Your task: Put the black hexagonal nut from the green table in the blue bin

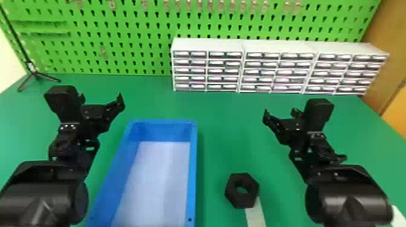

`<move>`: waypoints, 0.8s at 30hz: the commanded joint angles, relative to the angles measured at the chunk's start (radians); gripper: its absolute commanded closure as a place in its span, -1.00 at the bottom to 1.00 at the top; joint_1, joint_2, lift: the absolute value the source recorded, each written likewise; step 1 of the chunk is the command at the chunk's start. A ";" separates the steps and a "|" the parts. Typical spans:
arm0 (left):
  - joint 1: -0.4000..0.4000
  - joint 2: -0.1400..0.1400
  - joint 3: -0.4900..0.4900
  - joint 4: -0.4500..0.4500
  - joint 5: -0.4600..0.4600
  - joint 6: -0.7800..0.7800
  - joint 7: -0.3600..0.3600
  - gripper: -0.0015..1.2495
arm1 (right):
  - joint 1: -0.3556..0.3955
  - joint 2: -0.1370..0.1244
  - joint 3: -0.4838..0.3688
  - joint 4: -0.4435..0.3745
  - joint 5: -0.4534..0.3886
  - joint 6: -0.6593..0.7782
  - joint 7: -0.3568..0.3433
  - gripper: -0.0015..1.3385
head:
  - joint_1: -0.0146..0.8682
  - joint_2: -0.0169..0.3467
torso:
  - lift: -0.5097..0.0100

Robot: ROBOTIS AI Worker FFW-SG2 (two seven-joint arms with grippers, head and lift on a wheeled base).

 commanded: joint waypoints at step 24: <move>0.011 0.002 0.018 -0.003 0.009 -0.012 0.000 -0.71 | 0.113 -0.107 -0.084 -0.281 0.069 0.403 0.396 -0.47 | 0.58 -0.76 | 0.59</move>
